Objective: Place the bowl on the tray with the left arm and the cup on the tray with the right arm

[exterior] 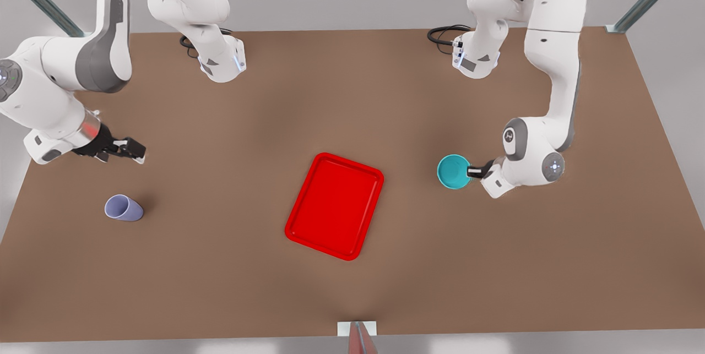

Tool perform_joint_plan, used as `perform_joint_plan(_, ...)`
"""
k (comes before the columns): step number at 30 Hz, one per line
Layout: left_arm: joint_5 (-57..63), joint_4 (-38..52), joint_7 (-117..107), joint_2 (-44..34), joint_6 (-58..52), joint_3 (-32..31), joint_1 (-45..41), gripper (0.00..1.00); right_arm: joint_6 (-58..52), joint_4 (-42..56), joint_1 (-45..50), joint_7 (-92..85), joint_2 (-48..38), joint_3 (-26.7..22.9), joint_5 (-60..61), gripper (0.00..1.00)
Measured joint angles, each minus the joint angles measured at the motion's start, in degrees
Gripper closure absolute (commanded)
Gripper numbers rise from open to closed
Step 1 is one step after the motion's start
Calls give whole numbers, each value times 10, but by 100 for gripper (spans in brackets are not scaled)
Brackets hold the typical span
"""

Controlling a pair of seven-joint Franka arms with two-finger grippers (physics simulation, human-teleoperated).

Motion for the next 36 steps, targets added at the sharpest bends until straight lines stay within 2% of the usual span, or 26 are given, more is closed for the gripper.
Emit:
perform_joint_plan(4,-37,44,-91,17,4,-22,-53,79,9,2,-22,-1,4,0,1,0)
perform_joint_plan(10,-65,126,-162,76,16,-45,-85,79,10,4,5,-2,4,1,1,0)
perform_joint_plan(23,-76,308,-384,194,27,-46,-172,79,9,4,0,-2,6,1,1,0)
perform_joint_plan(28,-77,319,-394,202,18,-46,-182,78,9,4,-12,-2,6,1,1,0)
perform_joint_plan(30,-77,319,-397,202,27,-46,-200,75,9,4,-11,-2,6,1,1,0)
perform_joint_plan(31,-77,319,-395,206,32,-46,-202,65,9,4,-9,-2,6,1,1,0)
perform_joint_plan(32,-79,319,-396,208,37,-46,-205,65,9,4,-6,-2,6,1,1,0)
perform_joint_plan(35,-91,319,-390,216,39,-45,-205,36,9,4,-3,-2,6,0,1,0)
perform_joint_plan(36,-96,320,-389,218,40,-45,-205,31,9,4,-5,-2,6,1,1,0)
